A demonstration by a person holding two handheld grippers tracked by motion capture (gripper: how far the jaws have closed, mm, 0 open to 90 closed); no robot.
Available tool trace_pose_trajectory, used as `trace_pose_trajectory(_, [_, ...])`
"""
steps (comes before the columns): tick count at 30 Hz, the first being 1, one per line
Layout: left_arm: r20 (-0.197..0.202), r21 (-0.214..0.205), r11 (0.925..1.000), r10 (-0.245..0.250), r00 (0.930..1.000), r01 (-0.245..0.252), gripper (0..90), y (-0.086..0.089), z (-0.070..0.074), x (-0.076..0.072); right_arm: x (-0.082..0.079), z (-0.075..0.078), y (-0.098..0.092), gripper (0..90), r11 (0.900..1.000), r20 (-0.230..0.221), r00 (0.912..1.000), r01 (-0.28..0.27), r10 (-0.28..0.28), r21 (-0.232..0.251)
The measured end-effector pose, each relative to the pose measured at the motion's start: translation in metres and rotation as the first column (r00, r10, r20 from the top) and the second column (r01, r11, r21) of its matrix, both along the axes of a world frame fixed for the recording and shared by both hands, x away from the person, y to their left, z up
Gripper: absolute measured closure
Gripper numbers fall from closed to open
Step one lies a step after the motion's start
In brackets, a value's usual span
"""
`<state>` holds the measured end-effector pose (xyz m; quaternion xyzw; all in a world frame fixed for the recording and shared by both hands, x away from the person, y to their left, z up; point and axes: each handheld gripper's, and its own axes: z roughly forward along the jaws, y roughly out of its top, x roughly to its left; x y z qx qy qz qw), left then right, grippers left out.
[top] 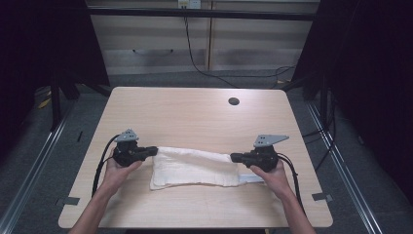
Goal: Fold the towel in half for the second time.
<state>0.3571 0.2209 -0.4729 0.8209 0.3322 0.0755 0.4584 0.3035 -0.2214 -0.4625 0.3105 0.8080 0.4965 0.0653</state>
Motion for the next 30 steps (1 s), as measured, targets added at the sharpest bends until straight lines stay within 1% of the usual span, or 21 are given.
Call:
trace_pose_trajectory(1, [0.005,0.004,1.0,-0.001,1.0,0.001,85.7,0.0,0.0,-0.001,-0.003,-0.001,0.0,88.3,1.0,-0.004,1.0,-0.003,0.003,-0.002])
trace_pose_trajectory(3, [0.006,-0.001,1.0,0.001,1.0,-0.001,85.7,-0.001,0.001,-0.004,-0.01,-0.004,0.001,88.3,0.9999,-0.012,0.9998,-0.013,0.013,0.001])
trace_pose_trajectory(4, [0.013,0.004,1.0,-0.007,0.9999,0.007,85.7,0.0,0.002,-0.005,-0.013,-0.005,0.002,88.3,0.9999,-0.017,0.9997,-0.017,0.017,0.001])
trace_pose_trajectory(5, [0.013,-0.002,1.0,-0.003,0.9999,0.003,85.7,-0.001,0.002,-0.006,-0.016,-0.006,0.003,88.3,0.9997,-0.021,0.9995,-0.024,0.024,-0.006])
trace_pose_trajectory(7, [0.023,0.012,0.9999,-0.005,0.9997,0.005,85.7,-0.001,0.002,-0.008,-0.021,-0.01,0.006,88.3,0.999,-0.035,0.9986,-0.04,0.039,-0.022])
trace_pose_trajectory(8, [0.019,0.012,0.9999,-0.008,0.9998,0.008,85.7,-0.001,0.002,-0.008,-0.025,-0.012,0.007,88.2,0.9983,-0.045,0.998,-0.046,0.045,-0.035])
trace_pose_trajectory(12, [0.017,0.015,0.9998,-0.01,0.9998,0.009,85.7,-0.002,0.0,-0.008,-0.034,-0.017,0.008,88.1,0.9968,-0.07,0.9959,-0.061,0.057,-0.053])
trace_pose_trajectory(13, [0.015,0.015,0.9998,-0.013,0.9998,0.013,85.7,-0.003,0.0,-0.008,-0.036,-0.019,0.008,88.1,0.9962,-0.074,0.9956,-0.061,0.057,-0.062])
trace_pose_trajectory(15, [0.016,0.021,0.9997,-0.014,0.9998,0.013,85.7,-0.005,-0.001,-0.009,-0.039,-0.026,0.007,88.0,0.9956,-0.098,0.9934,-0.065,0.059,-0.067])
trace_pose_trajectory(17, [0.017,0.028,0.9994,-0.019,0.9997,0.019,85.7,-0.006,-0.001,-0.01,-0.041,-0.03,0.008,87.9,0.9942,-0.115,0.9918,-0.066,0.056,-0.084])
trace_pose_trajectory(18, [0.018,0.03,0.9993,-0.022,0.9996,0.022,85.7,-0.007,-0.001,-0.01,-0.042,-0.032,0.009,87.9,0.9928,-0.124,0.9903,-0.074,0.062,-0.094])
trace_pose_trajectory(21, [0.022,0.037,0.9991,-0.024,0.9995,0.023,85.7,-0.008,-0.001,-0.011,-0.045,-0.037,0.011,88.0,0.9908,-0.148,0.9862,-0.09,0.075,-0.101])
trace_pose_trajectory(22, [0.022,0.033,0.9992,-0.023,0.9995,0.022,85.7,-0.008,-0.001,-0.011,-0.045,-0.038,0.012,88.1,0.9897,-0.157,0.9848,-0.093,0.075,-0.109])
trace_pose_trajectory(23, [0.024,0.034,0.9991,-0.025,0.9994,0.024,85.7,-0.008,-0.001,-0.011,-0.046,-0.041,0.015,88.3,0.9862,-0.164,0.9839,-0.094,0.071,-0.136])
trace_pose_trajectory(24, [0.031,0.036,0.9991,-0.025,0.9992,0.024,85.7,-0.009,0.0,-0.011,-0.047,-0.041,0.016,88.2,0.9848,-0.156,0.985,-0.096,0.074,-0.144])
trace_pose_trajectory(25, [0.028,0.031,0.9993,-0.022,0.9994,0.021,85.7,-0.009,0.0,-0.012,-0.047,-0.04,0.017,88.5,0.9835,-0.154,0.9852,-0.098,0.074,-0.152])
trace_pose_trajectory(27, [0.038,0.024,0.9994,-0.025,0.999,0.024,85.7,-0.009,0.003,-0.013,-0.047,-0.041,0.017,88.6,0.9852,-0.155,0.9858,-0.089,0.066,-0.146])
trace_pose_trajectory(28, [0.042,0.02,0.9994,-0.028,0.9987,0.027,85.7,-0.009,0.005,-0.014,-0.047,-0.041,0.017,88.7,0.9846,-0.157,0.9855,-0.089,0.065,-0.15])
trace_pose_trajectory(30, [0.057,0.015,0.9992,-0.038,0.9977,0.037,85.6,-0.008,0.01,-0.019,-0.046,-0.042,0.017,88.8,0.9852,-0.155,0.986,-0.084,0.061,-0.149])
